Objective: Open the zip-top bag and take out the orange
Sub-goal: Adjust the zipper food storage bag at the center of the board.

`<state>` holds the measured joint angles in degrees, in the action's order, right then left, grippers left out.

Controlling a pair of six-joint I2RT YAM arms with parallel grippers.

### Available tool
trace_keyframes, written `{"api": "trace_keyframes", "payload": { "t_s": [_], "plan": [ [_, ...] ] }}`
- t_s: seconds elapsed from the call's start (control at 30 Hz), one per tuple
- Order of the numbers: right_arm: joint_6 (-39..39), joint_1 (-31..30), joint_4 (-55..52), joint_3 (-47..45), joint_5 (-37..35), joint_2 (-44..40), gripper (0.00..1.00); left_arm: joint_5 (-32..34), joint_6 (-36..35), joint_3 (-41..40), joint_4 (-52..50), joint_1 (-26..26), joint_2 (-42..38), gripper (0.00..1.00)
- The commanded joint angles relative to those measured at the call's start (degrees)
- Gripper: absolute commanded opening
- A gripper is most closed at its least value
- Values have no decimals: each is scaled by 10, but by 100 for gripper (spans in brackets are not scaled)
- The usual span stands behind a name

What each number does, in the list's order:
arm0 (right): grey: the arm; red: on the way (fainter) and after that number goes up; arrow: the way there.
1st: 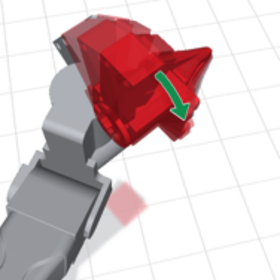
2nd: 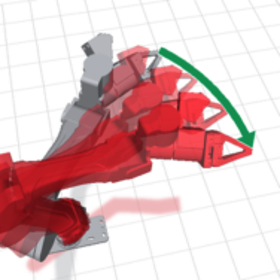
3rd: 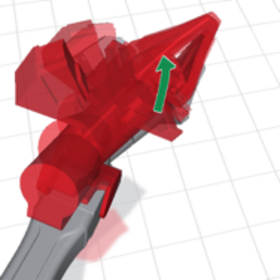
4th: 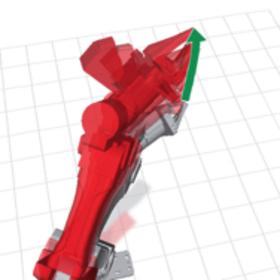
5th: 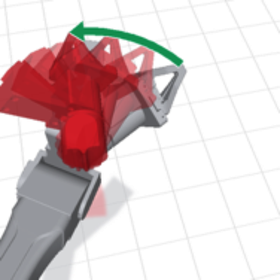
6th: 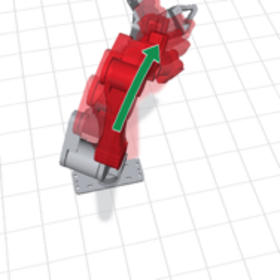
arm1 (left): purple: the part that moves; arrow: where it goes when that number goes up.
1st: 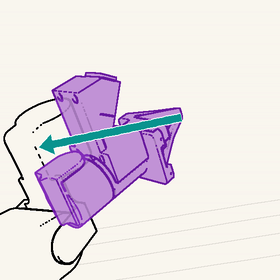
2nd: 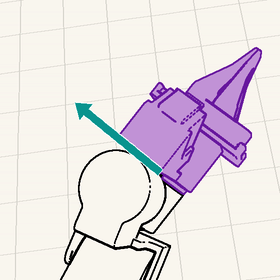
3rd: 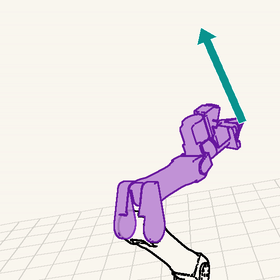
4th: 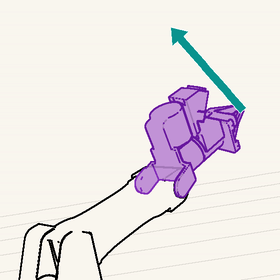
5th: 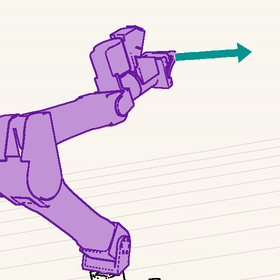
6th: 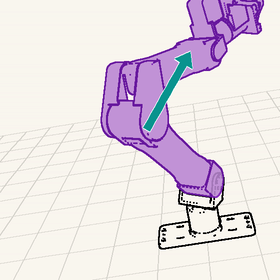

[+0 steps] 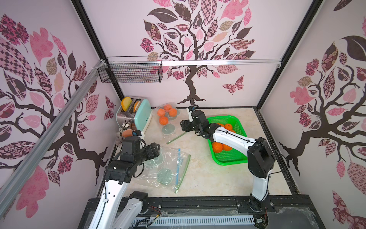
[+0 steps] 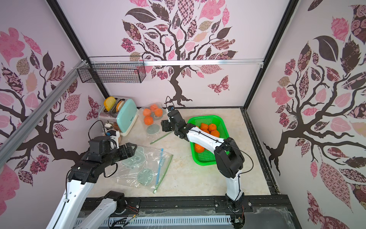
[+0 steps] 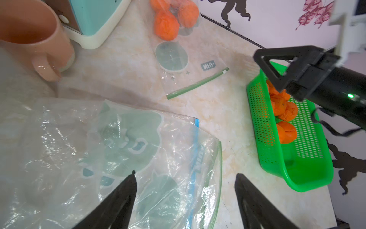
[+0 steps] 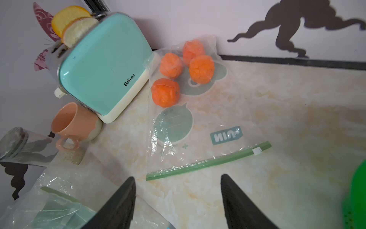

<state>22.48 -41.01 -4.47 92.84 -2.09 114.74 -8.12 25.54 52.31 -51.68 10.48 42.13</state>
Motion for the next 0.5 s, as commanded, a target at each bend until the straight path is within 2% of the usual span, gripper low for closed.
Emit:
{"api": "trace_keyframes", "payload": {
  "t_s": [0.0, 0.27, 0.47],
  "plan": [
    [82, 11, -75, 72, 10, 68, 68, -53, 13, -37, 29, -2, -5, 76],
    [142, 31, -183, 288, -35, 249, 68, -53, 14, -60, 43, -1, -18, 76],
    [187, 44, -210, 348, -97, 308, 69, -47, 14, -69, 45, 0, -24, 76]
  ]
}}
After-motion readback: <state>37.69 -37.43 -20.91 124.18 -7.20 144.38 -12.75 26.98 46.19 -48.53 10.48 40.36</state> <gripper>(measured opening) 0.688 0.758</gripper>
